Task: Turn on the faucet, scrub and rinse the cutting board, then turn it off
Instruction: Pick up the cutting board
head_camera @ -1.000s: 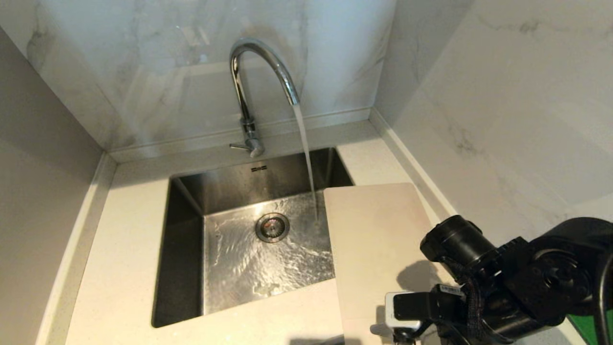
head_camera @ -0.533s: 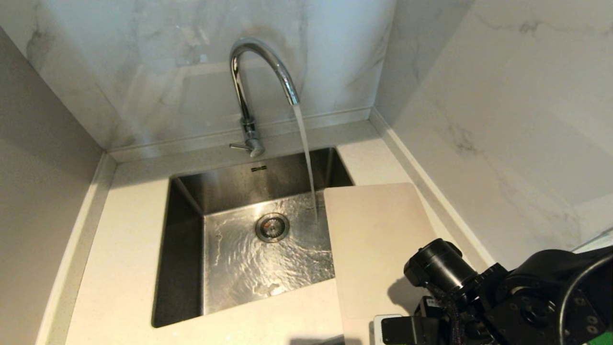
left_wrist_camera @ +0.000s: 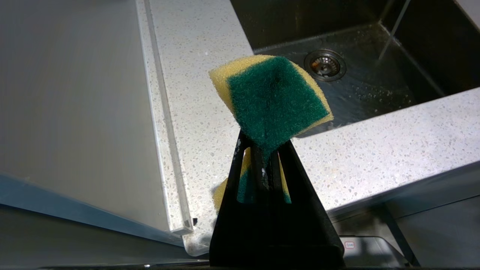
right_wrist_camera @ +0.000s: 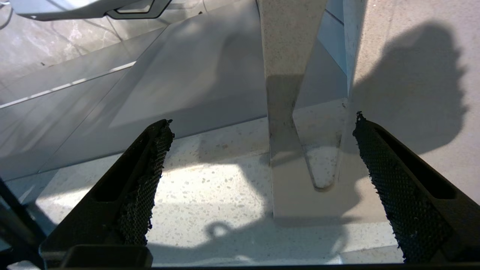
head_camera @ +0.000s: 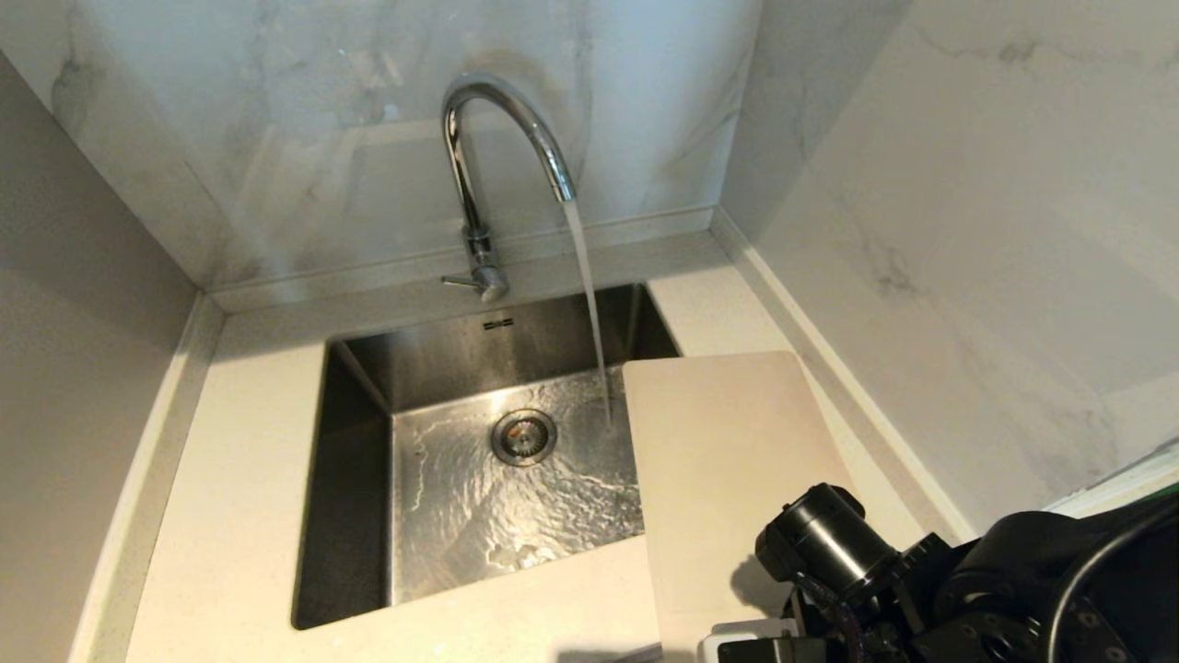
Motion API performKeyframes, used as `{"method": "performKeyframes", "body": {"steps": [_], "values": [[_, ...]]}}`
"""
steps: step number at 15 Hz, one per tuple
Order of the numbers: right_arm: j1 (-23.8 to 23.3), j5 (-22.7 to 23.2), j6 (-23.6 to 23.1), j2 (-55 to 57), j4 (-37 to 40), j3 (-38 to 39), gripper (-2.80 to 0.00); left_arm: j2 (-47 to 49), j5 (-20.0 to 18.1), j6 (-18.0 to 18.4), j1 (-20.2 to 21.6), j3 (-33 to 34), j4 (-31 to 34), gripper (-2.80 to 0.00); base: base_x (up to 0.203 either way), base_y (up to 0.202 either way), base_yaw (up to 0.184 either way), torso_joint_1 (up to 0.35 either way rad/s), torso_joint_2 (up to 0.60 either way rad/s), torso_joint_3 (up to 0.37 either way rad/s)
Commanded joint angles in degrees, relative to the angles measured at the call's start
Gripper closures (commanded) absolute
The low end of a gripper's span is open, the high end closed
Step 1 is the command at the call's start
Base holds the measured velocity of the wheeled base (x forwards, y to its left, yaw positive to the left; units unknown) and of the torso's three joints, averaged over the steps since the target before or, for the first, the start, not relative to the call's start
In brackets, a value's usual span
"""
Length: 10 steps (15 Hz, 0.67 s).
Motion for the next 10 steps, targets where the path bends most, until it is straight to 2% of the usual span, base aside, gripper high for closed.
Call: {"method": "performKeyframes", "body": {"steps": [1,10], "values": [[0.2,-0.1,-0.3,1.4,-1.7,1.5,-2.8,0.0,0.0,-0.1,0.0,0.2,0.0,0.0,0.0,0.0,0.0,0.0,0.0,0.0],[0.2,0.0,-0.3,3.4,-2.1,1.8,-2.8,0.0,0.0,-0.1,0.0,0.2,0.0,0.0,0.0,0.0,0.0,0.0,0.0,0.0]]}}
